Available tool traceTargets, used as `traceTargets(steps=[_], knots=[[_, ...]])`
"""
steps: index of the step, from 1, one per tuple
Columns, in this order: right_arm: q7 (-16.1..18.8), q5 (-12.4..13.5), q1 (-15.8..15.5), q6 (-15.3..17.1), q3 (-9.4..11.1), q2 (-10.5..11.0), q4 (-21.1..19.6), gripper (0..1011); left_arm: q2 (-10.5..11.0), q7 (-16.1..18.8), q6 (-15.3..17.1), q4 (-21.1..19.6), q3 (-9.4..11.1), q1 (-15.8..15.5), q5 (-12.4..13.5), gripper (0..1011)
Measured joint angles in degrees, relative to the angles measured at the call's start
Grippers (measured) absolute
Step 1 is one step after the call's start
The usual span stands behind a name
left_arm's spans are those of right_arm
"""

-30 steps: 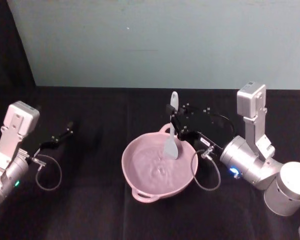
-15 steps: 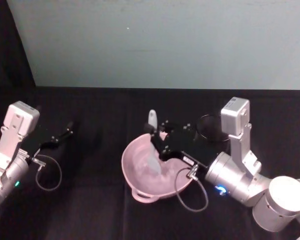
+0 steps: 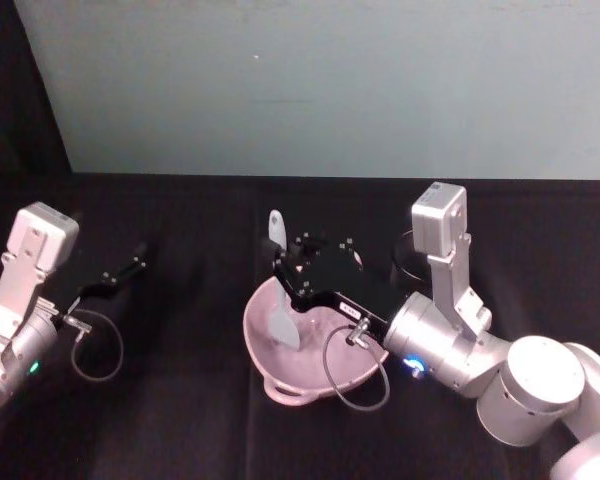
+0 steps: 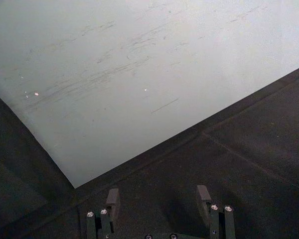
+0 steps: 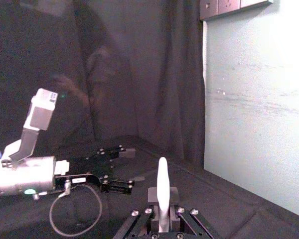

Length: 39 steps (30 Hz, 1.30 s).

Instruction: Use the one hand to pick up the spoon and stir the clear water in the bowl.

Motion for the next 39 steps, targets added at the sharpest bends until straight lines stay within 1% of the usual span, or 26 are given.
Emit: traceTargets(steps=[5,9,16,22,26,28,32,38,39], knots=[[-0.03,0.39,1.77,-0.36,0.32,-0.80,2.85,120,0.00,0.00,0.00,0.00,0.00,0.00,0.00,1005],[-0.78,0.82,2.94,-0.75,1.69,-0.87,5.14,120,0.00,0.00,0.00,0.00,0.00,0.00,0.00,1005],[-1.89,1.18,3.16,-1.09,4.02,0.21,5.63,120,0.00,0.00,0.00,0.00,0.00,0.00,0.00,1005],[-2.13,1.41,2.45,-1.09,5.19,1.06,4.83,120,0.00,0.00,0.00,0.00,0.00,0.00,0.00,1005],[-2.25,1.50,1.83,-1.08,5.51,1.45,4.06,120,0.00,0.00,0.00,0.00,0.00,0.00,0.00,1005],[-2.29,1.43,1.01,-0.98,5.64,2.00,2.96,120,0.00,0.00,0.00,0.00,0.00,0.00,0.00,1005],[-2.25,1.32,-0.29,-0.59,5.56,2.67,1.04,120,0.00,0.00,0.00,0.00,0.00,0.00,0.00,1005],[-1.46,1.29,-2.25,-0.06,4.64,3.42,-1.84,120,0.00,0.00,0.00,0.00,0.00,0.00,0.00,1005],[-1.13,1.30,-2.77,0.04,4.20,3.54,-2.72,120,0.00,0.00,0.00,0.00,0.00,0.00,0.00,1005]])
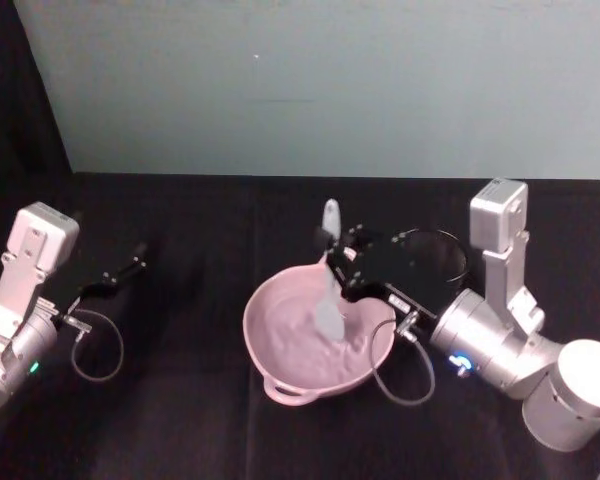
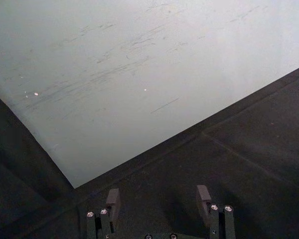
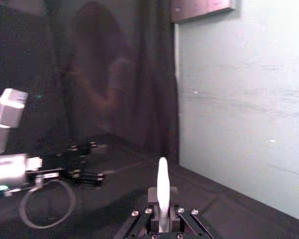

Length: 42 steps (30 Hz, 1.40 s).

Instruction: Use the one hand to pick up the spoon and stir the clear water in the bowl.

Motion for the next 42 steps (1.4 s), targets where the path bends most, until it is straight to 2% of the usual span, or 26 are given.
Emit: traceTargets(steps=[4,10,17,23,27,34,42], knots=[[0.63,0.03,-0.90,0.08,-1.24,0.00,-1.48,120,0.00,0.00,0.00,0.00,0.00,0.00,0.00,1005],[1.06,0.02,-0.65,0.11,-2.76,-0.84,-1.35,120,0.00,0.00,0.00,0.00,0.00,0.00,0.00,1005],[1.30,-0.18,1.56,-0.25,-4.33,-2.87,1.20,120,0.00,0.00,0.00,0.00,0.00,0.00,0.00,1005],[1.26,-0.57,3.65,-0.86,-4.73,-4.31,3.84,120,0.00,0.00,0.00,0.00,0.00,0.00,0.00,1005],[0.50,-1.07,5.35,-1.51,-4.43,-5.25,6.75,120,0.00,0.00,0.00,0.00,0.00,0.00,0.00,1005],[-0.57,-1.86,7.11,-2.09,-2.99,-5.46,9.82,120,0.00,0.00,0.00,0.00,0.00,0.00,0.00,1005],[-1.76,-2.28,6.74,-2.39,-0.47,-3.88,9.16,120,0.00,0.00,0.00,0.00,0.00,0.00,0.00,1005]])
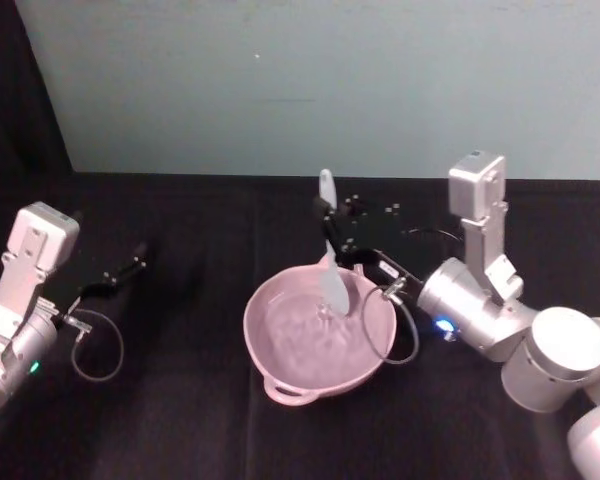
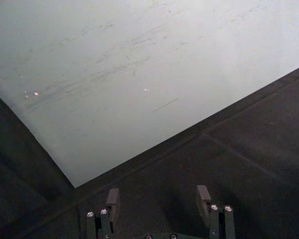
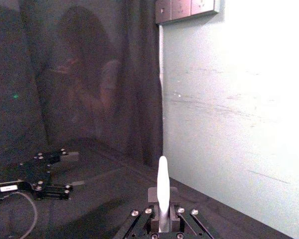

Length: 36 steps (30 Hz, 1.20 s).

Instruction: Use the one hand to pick up the spoon and stir the clear water in the bowl.

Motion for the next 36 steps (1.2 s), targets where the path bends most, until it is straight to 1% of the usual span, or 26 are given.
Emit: traceTargets(steps=[6,13,17,23,24,26,31,36], knots=[[0.03,-0.07,-1.16,0.08,1.08,1.21,-1.48,120,0.00,0.00,0.00,0.00,0.00,0.00,0.00,1005],[0.67,0.04,-3.01,0.56,1.18,2.06,-4.07,120,0.00,0.00,0.00,0.00,0.00,0.00,0.00,1005],[1.30,0.28,-4.06,0.82,0.53,2.18,-5.62,120,0.00,0.00,0.00,0.00,0.00,0.00,0.00,1005],[2.32,0.57,-5.59,1.06,-1.36,1.90,-7.99,120,0.00,0.00,0.00,0.00,0.00,0.00,0.00,1005],[2.32,0.57,-5.59,1.06,-1.36,1.90,-7.99,120,0.00,0.00,0.00,0.00,0.00,0.00,0.00,1005],[2.62,0.66,-5.70,1.16,-2.19,1.53,-8.22,120,0.00,0.00,0.00,0.00,0.00,0.00,0.00,1005],[2.78,0.69,-5.43,1.26,-2.95,1.05,-8.04,120,0.00,0.00,0.00,0.00,0.00,0.00,0.00,1005],[3.04,0.89,-4.33,1.25,-3.76,-0.02,-6.66,120,0.00,0.00,0.00,0.00,0.00,0.00,0.00,1005]])
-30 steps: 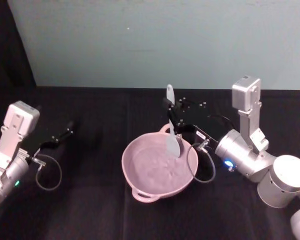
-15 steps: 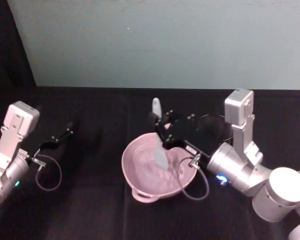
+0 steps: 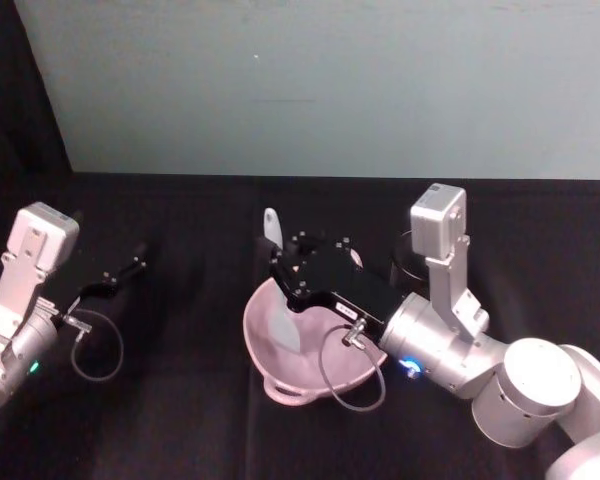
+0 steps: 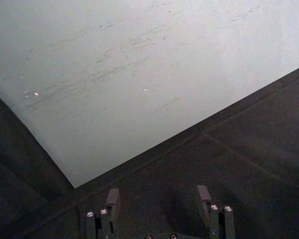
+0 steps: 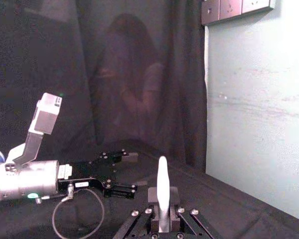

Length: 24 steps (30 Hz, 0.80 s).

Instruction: Use the one hand to pick up the spoon and stir the clear water in the bowl.

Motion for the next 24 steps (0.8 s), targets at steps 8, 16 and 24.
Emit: traceTargets(steps=[8,16,24], knots=[[0.06,0.07,2.54,-0.37,-0.79,-1.85,3.57,120,-0.01,0.00,0.00,0.00,0.00,0.00,0.00,1005],[-1.07,-0.96,5.05,-1.18,-0.45,-2.97,7.40,120,0.00,0.00,0.00,0.00,0.00,0.00,0.00,1005],[-2.30,-0.87,5.79,-1.60,2.26,-2.39,9.07,120,-0.01,0.00,0.00,0.00,0.00,0.00,0.00,1005]])
